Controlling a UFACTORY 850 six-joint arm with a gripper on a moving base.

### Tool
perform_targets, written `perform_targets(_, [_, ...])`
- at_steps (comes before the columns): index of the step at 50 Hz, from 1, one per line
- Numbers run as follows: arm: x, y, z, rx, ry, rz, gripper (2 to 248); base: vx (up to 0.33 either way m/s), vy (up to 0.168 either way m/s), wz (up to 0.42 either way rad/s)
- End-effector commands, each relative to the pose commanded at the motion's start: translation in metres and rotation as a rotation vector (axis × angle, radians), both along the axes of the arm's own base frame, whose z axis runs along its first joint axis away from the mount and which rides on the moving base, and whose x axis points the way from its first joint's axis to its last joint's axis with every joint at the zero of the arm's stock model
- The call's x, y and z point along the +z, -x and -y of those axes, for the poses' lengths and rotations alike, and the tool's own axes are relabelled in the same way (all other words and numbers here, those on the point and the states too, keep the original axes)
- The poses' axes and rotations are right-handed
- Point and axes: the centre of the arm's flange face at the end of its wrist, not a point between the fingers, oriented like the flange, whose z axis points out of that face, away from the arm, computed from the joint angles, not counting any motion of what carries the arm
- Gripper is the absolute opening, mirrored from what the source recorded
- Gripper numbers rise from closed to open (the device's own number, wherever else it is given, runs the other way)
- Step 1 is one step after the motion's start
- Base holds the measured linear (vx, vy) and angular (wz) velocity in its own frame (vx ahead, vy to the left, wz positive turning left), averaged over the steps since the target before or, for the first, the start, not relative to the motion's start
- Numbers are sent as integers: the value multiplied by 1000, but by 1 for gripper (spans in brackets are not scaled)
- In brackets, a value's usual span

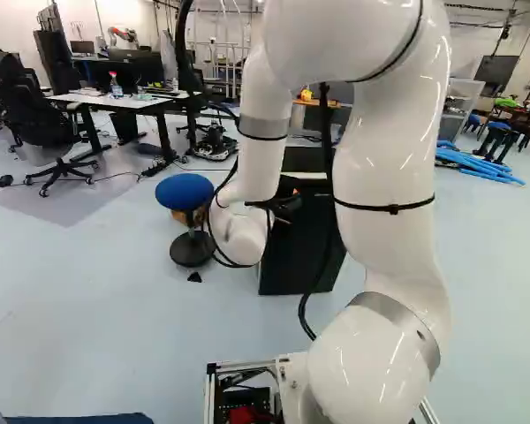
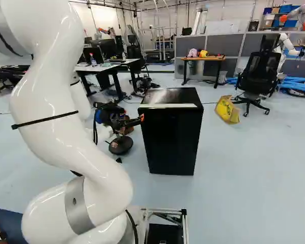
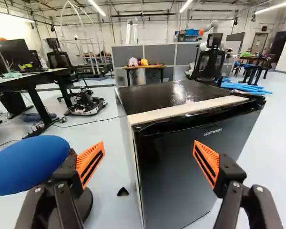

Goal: Grab a drink from the fridge

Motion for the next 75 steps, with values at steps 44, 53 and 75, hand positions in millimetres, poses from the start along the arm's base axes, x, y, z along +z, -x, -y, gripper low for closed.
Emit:
perform_targets(44, [-48,-50,-20,-210,46,36,247,0,0,0])
perform_targets(53, [-49,-60,-25,-247,40,58,247,0,0,0])
perform_targets(75, [-51,-80,-30,-281,22,81,247,0,0,0])
